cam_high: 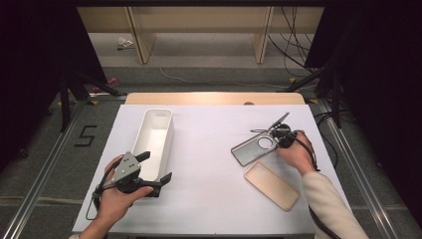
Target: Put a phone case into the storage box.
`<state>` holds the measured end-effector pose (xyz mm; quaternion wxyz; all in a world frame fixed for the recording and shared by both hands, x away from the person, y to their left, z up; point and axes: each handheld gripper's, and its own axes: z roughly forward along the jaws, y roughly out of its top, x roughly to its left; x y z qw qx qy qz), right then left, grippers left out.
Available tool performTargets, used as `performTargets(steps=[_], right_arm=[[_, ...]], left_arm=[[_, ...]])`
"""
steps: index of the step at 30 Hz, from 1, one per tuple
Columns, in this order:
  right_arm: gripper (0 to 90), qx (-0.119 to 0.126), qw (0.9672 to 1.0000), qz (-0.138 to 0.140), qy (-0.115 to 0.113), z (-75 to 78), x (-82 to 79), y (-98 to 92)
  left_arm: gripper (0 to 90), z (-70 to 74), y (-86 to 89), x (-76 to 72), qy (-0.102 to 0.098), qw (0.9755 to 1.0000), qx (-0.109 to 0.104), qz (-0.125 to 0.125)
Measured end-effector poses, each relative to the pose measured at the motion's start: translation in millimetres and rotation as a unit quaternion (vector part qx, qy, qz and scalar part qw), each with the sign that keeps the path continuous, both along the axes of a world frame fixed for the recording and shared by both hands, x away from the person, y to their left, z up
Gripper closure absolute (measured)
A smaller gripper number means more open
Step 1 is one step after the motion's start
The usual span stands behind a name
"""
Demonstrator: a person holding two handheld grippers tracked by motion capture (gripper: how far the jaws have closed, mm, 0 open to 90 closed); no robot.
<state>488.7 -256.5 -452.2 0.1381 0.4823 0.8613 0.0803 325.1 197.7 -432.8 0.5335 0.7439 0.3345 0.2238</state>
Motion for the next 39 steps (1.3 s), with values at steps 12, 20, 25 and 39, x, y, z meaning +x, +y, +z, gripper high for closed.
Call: performTargets(steps=[12,20,25,39], right_arm=[[90.0,0.005,0.9989,0.014,-0.045,-5.2,19.9,33.1],[90.0,0.01,0.9981,0.028,-0.053,-7.0,23.9,50.1],[90.0,0.016,0.9972,0.038,-0.062,-7.4,25.3,56.1],[90.0,0.027,0.9961,0.047,-0.07,-8.2,30.1,73.3]], left_arm=[[0.0,0.0,-0.3,-0.5,0.0,1.0,-0.001,-0.001],[0.0,0.0,-0.7,-0.7,0.001,1.0,-0.002,-0.002],[0.0,-0.2,-1.2,-0.6,0.001,1.0,0.0,-0.003],[0.0,-0.1,-0.9,-0.8,0.001,1.0,0.0,-0.004]])
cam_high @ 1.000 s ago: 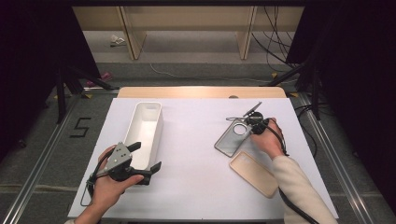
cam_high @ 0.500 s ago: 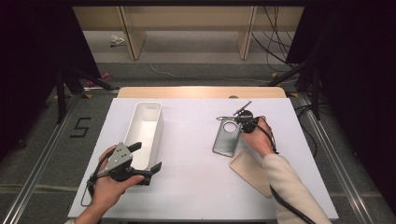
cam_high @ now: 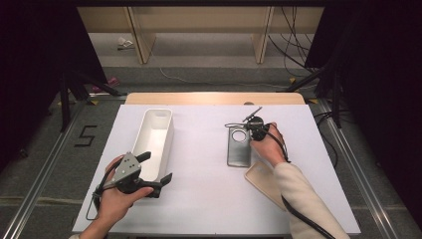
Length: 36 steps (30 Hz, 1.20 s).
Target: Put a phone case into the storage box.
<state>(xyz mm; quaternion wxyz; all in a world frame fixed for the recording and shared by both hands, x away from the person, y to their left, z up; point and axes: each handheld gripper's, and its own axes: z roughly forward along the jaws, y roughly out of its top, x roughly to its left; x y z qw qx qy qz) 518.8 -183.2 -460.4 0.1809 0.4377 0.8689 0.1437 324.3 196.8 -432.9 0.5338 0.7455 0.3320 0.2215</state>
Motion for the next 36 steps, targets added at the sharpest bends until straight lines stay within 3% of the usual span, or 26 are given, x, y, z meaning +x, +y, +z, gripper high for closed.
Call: performTargets(steps=[8,10,11,14,15,16,18,22,24,31,32,33,35,36], right_arm=[[86.8,0.004,1.0,-0.002,0.0,1.2,-0.1,-1.3],[77.2,0.008,1.0,0.001,-0.001,5.7,-2.2,-3.7],[77.2,0.008,1.0,0.001,-0.001,5.7,-2.2,-3.7],[55.2,0.011,0.9991,0.034,-0.024,19.6,-10.4,-8.0],[55.2,0.011,0.9991,0.034,-0.024,19.6,-10.4,-8.0],[44.6,0.01,0.9982,0.054,-0.025,26.6,-15.9,-10.0],[35.2,0.001,0.9962,0.084,-0.025,30.3,-23.4,-11.2],[26.3,-0.005,0.9936,0.11,-0.021,32.6,-35.5,-13.0],[20.7,-0.009,0.9908,0.134,-0.021,34.5,-45.9,-13.5],[17.4,-0.011,0.9862,0.163,-0.023,38.9,-60.3,-11.5],[17.4,-0.017,0.9838,0.177,-0.023,40.0,-64.2,-9.4],[17.4,-0.017,0.9838,0.177,-0.023,40.0,-64.2,-9.4],[17.6,-0.023,0.9808,0.193,-0.016,40.1,-68.2,-5.8],[18.8,-0.032,0.9769,0.211,-0.013,39.3,-71.1,-1.7]], left_arm=[[0.0,-0.1,-0.1,0.0,0.0,1.0,0.0,-0.001],[0.0,0.1,0.0,-0.1,0.0,1.0,0.0,-0.001],[0.0,0.1,0.0,-0.1,0.0,1.0,0.0,-0.001],[0.0,-0.1,-0.1,-0.3,0.002,1.0,0.0,-0.002],[0.0,-0.1,-0.1,-0.3,0.002,1.0,0.0,-0.002],[0.0,0.0,-0.5,-0.5,0.001,1.0,0.002,-0.003],[0.0,-0.1,-1.2,-0.8,0.002,1.0,0.002,-0.004],[0.0,-0.2,-2.3,-1.3,0.002,1.0,0.002,-0.004],[0.0,-0.2,-2.6,-1.4,0.002,1.0,0.004,-0.006],[0.1,-0.8,-2.2,-1.2,0.003,1.0,0.004,-0.004],[0.1,-0.8,-2.2,-1.1,0.004,1.0,0.004,-0.004],[0.1,-0.8,-2.2,-1.1,0.004,1.0,0.004,-0.004],[0.1,-1.0,-2.5,-1.3,0.004,1.0,0.004,-0.004],[0.1,-0.9,-2.8,-1.5,0.004,1.0,0.005,-0.005]])
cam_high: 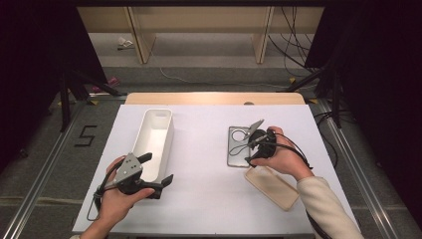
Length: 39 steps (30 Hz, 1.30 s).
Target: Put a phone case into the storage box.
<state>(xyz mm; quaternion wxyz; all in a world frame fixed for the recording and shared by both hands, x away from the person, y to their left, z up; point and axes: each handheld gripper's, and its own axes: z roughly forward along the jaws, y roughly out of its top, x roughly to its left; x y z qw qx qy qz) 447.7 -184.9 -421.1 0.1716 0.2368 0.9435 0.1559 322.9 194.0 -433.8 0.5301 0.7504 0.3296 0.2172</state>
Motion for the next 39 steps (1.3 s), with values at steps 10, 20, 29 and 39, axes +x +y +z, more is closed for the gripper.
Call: performTargets(steps=[10,20,29,39], right_arm=[[19.8,-0.041,0.998,0.048,0.01,-5.3,-8.9,21.8],[20.9,-0.073,0.9947,0.07,0.017,-13.6,-11.0,36.5],[21.5,-0.089,0.9917,0.091,0.019,-18.6,-10.3,46.7],[23.6,-0.115,0.9888,0.093,0.02,-28.1,-3.3,52.6]], left_arm=[[0.2,-0.3,-0.3,0.1,0.0,1.0,0.001,-0.002],[0.2,-0.2,-0.6,0.0,0.0,1.0,0.001,-0.002],[0.2,-0.5,-0.5,0.4,0.0,1.0,0.002,-0.003],[0.2,-0.4,-0.5,0.3,0.0,1.0,0.001,-0.003]])
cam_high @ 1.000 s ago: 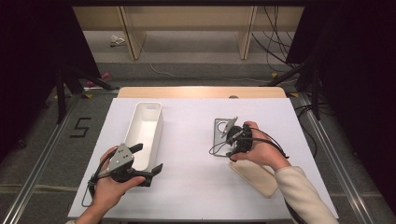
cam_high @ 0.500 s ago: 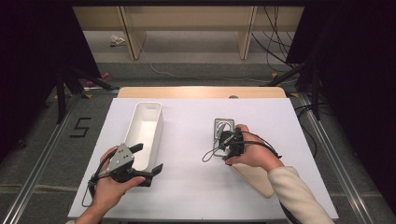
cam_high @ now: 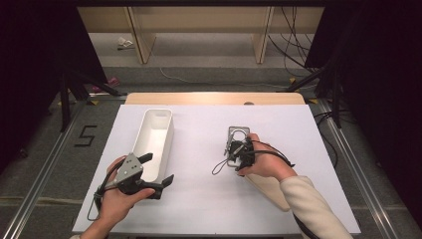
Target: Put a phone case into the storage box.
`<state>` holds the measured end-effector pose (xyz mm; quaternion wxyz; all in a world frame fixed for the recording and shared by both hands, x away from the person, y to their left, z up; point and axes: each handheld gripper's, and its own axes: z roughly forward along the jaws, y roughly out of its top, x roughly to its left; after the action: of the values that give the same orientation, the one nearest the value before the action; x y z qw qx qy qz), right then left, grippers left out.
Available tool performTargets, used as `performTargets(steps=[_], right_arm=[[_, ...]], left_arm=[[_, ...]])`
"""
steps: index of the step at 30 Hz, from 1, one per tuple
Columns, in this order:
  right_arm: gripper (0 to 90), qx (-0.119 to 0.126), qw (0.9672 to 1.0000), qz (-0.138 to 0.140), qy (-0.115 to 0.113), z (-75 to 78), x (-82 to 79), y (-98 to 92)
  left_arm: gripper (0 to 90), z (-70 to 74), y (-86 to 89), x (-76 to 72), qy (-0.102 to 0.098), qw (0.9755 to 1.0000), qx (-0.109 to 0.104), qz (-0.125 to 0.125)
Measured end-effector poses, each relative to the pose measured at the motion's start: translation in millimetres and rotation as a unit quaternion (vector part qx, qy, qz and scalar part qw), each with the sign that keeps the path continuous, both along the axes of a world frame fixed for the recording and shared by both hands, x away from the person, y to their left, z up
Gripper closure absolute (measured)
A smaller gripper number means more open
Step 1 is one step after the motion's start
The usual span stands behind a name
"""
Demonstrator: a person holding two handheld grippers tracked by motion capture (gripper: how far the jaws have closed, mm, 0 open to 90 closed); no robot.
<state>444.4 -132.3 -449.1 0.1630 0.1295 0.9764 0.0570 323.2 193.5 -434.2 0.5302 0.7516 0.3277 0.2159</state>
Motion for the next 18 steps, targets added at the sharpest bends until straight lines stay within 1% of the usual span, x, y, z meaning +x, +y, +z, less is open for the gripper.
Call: performTargets(steps=[1,2,4,7,8,9,11,13,16,17,18], right_arm=[[23.7,-0.004,1.0,0.003,0.0,-0.3,1.3,0.3],[23.9,-0.001,1.0,0.002,0.0,-1.2,2.2,0.6],[24.1,-0.01,0.9999,0.001,-0.001,-2.4,4.7,0.8],[24.7,-0.01,0.9999,-0.001,0.002,-4.0,5.6,0.7],[24.8,-0.013,0.9999,-0.001,0.0,-5.0,6.0,0.6],[25.0,-0.021,0.9998,0.0,0.0,-6.0,7.2,0.1],[25.4,-0.017,0.9999,0.0,0.001,-7.1,8.7,-0.4],[25.5,-0.023,0.9997,0.002,0.0,-7.1,10.2,-0.3],[25.7,-0.022,0.9998,-0.001,0.001,-7.9,10.8,0.3],[25.7,-0.027,0.9996,0.001,0.002,-7.8,11.4,1.1],[25.9,-0.027,0.9996,0.001,0.002,-7.7,11.5,1.2]], left_arm=[[0.2,0.0,0.0,0.0,0.0,1.0,0.0,0.0],[0.2,-0.1,0.1,0.1,0.0,1.0,0.0,-0.001],[0.2,-0.4,0.0,0.2,0.002,1.0,0.0,-0.001],[0.2,-0.4,-0.2,0.1,0.002,1.0,0.0,-0.002],[0.2,-0.4,-0.3,0.1,0.002,1.0,0.0,-0.002],[0.2,-0.4,-0.3,0.1,0.001,1.0,0.001,-0.003],[0.2,-0.6,-0.4,0.2,0.002,1.0,0.0,-0.002],[0.3,-0.8,-0.4,0.4,0.002,1.0,0.002,-0.004],[0.3,-0.7,-0.4,0.3,0.002,1.0,0.002,-0.004],[0.2,-0.6,-0.3,0.3,0.002,1.0,0.001,-0.004],[0.2,-0.6,-0.3,0.3,0.002,1.0,0.001,-0.004]])
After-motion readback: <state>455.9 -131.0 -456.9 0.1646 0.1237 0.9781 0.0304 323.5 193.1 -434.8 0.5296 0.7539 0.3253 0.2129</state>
